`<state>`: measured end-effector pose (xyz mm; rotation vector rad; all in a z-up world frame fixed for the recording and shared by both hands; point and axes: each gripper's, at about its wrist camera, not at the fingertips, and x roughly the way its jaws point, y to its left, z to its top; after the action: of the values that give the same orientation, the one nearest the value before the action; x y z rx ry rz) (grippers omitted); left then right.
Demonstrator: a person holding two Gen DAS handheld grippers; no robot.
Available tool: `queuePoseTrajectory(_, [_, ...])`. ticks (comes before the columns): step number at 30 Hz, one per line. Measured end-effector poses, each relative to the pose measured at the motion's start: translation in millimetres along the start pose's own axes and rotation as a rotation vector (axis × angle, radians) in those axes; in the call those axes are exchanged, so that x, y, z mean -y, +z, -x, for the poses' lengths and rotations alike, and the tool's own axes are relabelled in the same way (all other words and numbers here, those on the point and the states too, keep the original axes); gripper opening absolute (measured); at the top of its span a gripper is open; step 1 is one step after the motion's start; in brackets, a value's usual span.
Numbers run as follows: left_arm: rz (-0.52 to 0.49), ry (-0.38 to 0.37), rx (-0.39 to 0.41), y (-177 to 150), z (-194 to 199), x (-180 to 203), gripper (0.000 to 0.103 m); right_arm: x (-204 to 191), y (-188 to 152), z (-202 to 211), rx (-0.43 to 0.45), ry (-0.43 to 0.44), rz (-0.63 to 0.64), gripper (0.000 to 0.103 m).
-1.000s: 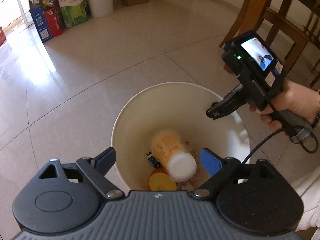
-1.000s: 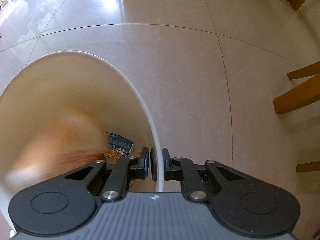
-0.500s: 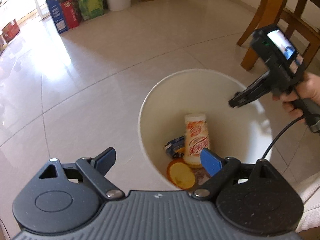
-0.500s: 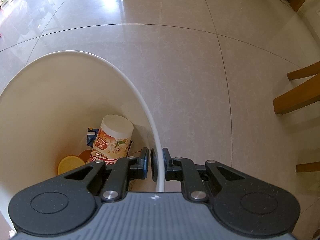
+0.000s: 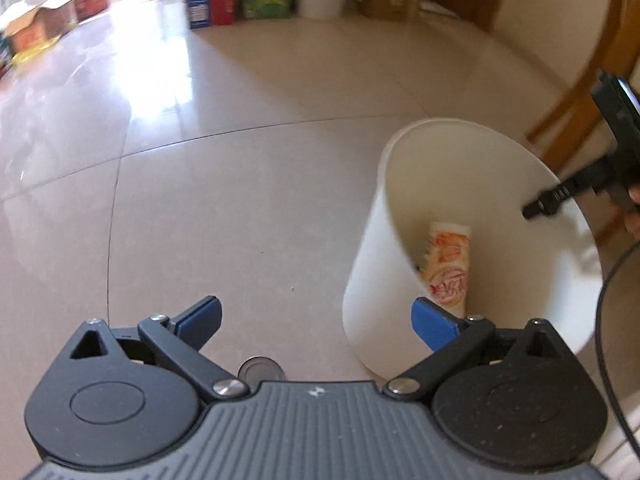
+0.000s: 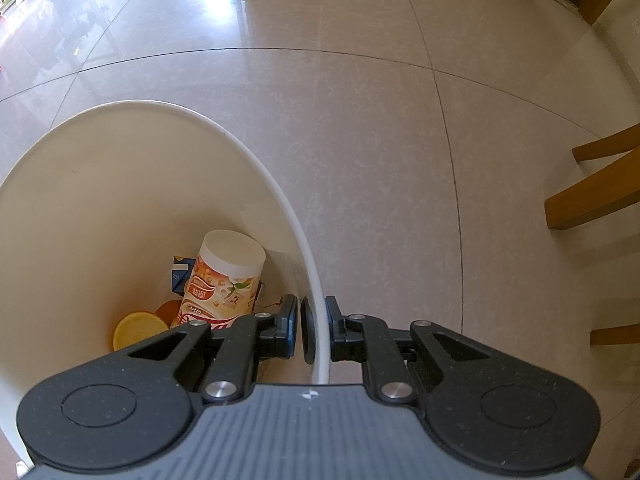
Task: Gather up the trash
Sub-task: 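Move the left gripper back toward the tin can on the floor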
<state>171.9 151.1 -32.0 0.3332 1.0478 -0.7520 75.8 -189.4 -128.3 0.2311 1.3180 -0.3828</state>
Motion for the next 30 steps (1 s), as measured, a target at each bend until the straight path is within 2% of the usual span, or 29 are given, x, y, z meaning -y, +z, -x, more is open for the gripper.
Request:
queuePoseTrajectory(5, [0.134,0.035,-0.073,-25,-27,-25,0.100,-3,1,0,-0.002,-0.012,0.008,0.016])
queuePoseTrajectory(9, [0.172,0.072,-0.108,-50,-57,-33,0.100,-3,1,-1,-0.001,-0.013,0.007,0.016])
queuePoseTrajectory(12, [0.165,0.105,-0.112,-66,-79,-28,0.099,-3,0,-1,0.000,-0.014,0.009,0.016])
queuePoseTrajectory(14, [0.124,0.131,-0.093,-75,-94,-22,0.099,-4,0,-1,0.000,-0.014,0.009,0.016])
queuePoseTrajectory(18, [0.077,0.180,-0.090,-95,-126,-14,0.091,-4,-1,-1,0.000,-0.014,0.009,0.016])
queuePoseTrajectory(23, [0.101,0.208,-0.098,-108,-153,-15,0.079,-4,-1,-2,0.001,-0.013,0.009,0.016])
queuePoseTrajectory(30, [0.114,0.215,-0.080,-110,-167,-21,0.079,-4,-1,-1,0.001,-0.015,0.011,0.016])
